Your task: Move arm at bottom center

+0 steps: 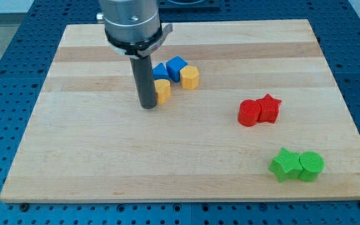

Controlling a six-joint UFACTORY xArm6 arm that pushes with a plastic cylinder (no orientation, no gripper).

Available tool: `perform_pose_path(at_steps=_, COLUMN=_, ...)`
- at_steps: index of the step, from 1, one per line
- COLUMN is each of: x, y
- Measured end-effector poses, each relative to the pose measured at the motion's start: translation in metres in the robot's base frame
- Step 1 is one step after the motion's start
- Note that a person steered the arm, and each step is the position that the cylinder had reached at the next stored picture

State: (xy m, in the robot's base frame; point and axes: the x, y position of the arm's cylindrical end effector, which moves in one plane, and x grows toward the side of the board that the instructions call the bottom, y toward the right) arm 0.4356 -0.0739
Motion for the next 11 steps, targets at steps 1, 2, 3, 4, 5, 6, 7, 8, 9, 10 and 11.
perform_pose_path(at_steps=1, x=-0.015, y=0.015)
perform_pose_path(at_steps=2, x=-0.017, y=0.023)
perform_pose_path(at_steps=3, x=-0.017, y=0.023)
perform_pose_path(at_steps=4, x=-0.002, y=0.019)
perform_pose_path(at_steps=5, x=0.029, y=0.029)
perform_pose_path(at_steps=6, x=0.051, y=0.047)
perform_pose_path(at_steps=7, x=0.052, y=0.047)
perform_pose_path(at_steps=8, x=0.054, y=0.047)
perform_pose_path(at_steps=9, x=0.092, y=0.051)
perform_pose_path(at_steps=10, x=0.136, y=0.064)
perform_pose_path(at_steps=11, x=0.179, y=0.083)
